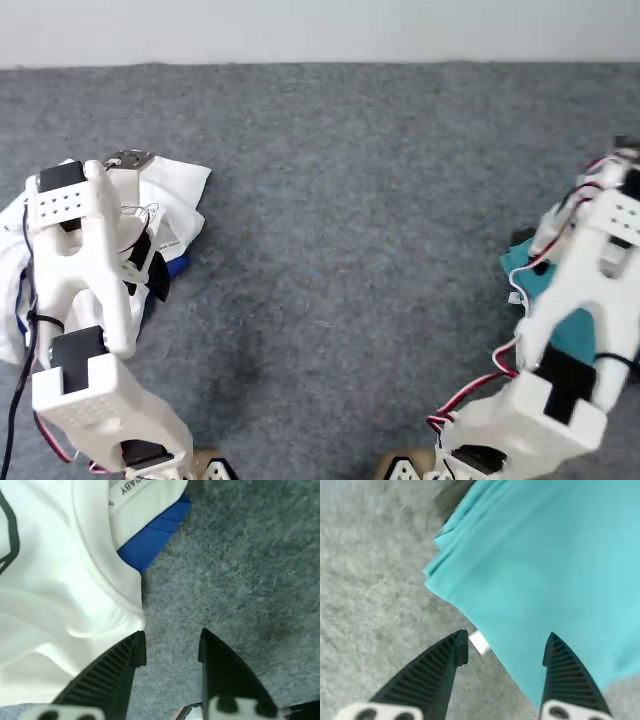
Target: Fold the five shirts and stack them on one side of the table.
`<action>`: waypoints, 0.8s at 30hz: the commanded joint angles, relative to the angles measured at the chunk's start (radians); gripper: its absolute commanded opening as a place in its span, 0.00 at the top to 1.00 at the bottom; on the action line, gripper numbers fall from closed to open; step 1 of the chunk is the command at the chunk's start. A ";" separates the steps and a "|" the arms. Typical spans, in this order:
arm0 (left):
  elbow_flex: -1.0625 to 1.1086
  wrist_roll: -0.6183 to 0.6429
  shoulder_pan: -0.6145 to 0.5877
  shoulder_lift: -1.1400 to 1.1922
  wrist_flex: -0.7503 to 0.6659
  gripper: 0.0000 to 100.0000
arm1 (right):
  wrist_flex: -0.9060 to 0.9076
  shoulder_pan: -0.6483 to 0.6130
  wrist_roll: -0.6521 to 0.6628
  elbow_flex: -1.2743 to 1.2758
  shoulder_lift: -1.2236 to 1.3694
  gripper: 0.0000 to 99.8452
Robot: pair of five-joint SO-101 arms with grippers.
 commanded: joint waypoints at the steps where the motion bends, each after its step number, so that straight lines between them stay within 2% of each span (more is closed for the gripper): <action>1: 0.002 -0.009 0.011 -0.005 0.005 0.82 | -0.099 -0.018 0.011 0.018 0.031 0.76; 8: 0.004 -0.009 0.011 -0.005 0.005 0.82 | -0.314 -0.013 0.009 0.017 0.191 0.76; 14: 0.004 -0.009 0.011 -0.003 0.005 0.82 | -0.364 -0.013 0.009 0.015 0.234 0.76; 18: 0.004 -0.009 0.011 -0.003 0.005 0.82 | -0.291 -0.013 0.009 0.015 0.160 0.76; 24: 0.004 -0.009 0.011 -0.003 0.005 0.82 | -0.130 -0.015 0.017 0.017 -0.104 0.76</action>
